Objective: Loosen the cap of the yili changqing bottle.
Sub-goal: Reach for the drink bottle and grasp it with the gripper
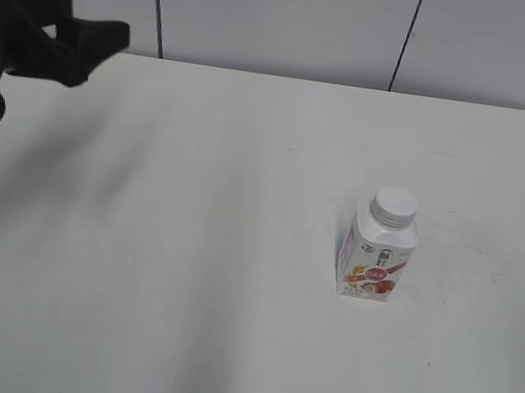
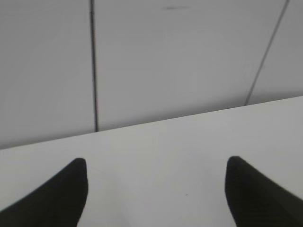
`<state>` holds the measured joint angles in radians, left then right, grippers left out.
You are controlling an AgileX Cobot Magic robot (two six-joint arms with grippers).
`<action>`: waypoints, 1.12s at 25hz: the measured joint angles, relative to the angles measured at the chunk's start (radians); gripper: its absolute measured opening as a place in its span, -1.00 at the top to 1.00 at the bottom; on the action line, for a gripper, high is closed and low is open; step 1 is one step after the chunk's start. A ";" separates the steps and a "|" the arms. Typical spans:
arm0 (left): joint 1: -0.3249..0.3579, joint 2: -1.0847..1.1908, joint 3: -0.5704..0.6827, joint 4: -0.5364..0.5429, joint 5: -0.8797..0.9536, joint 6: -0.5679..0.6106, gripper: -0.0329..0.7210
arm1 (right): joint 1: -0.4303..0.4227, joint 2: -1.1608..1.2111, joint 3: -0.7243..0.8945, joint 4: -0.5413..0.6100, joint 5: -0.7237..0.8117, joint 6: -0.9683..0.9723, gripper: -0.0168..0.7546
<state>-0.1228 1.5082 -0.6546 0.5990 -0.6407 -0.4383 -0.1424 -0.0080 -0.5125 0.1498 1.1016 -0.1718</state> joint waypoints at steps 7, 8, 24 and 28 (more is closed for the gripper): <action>0.060 0.210 -0.061 0.481 -0.274 -0.102 -0.53 | 0.000 0.000 0.000 0.000 0.000 0.000 -0.29; 0.057 0.230 -0.075 0.513 -0.283 -0.103 -0.53 | 0.000 0.000 0.000 0.000 0.000 0.000 -0.29; -0.156 0.585 -0.331 0.759 -0.528 -0.106 -0.61 | 0.000 0.000 0.000 0.000 0.000 0.000 -0.29; -0.211 0.666 -0.395 0.744 -0.535 -0.105 -0.67 | 0.000 0.000 0.000 0.000 0.000 0.000 -0.29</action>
<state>-0.3340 2.1739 -1.0498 1.3426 -1.1756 -0.5434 -0.1424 -0.0080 -0.5125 0.1498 1.1016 -0.1718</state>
